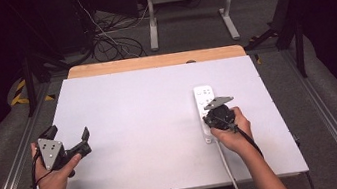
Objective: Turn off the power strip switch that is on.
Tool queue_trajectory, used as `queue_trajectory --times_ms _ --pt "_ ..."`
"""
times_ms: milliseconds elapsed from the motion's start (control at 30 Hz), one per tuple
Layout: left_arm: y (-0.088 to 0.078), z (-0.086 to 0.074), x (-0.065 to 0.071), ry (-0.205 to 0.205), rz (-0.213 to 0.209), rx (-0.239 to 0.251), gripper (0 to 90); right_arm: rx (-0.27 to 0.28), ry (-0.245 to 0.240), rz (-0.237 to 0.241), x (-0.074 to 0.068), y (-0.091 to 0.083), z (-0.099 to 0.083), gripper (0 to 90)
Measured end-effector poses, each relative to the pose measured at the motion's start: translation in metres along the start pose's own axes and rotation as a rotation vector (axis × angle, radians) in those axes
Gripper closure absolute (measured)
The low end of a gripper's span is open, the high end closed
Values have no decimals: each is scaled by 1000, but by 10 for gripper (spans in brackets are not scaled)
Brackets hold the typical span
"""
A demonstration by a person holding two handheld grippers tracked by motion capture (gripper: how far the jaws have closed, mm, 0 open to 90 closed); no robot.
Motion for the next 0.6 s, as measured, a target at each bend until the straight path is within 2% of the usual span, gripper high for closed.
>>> queue_trajectory --times_ms 600 --pt "0 0 1 -1 -2 1 37 -1 4 3 0 0 0 900"
Point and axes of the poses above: each handheld gripper's, and its own axes: y roughly forward along the jaws, z roughly out of its top, x roughly to its right, the point moved 10 cm from there along y, roughly forward along the jaws, and after that the axes turned 2 degrees about x, right-handed, at the moved point
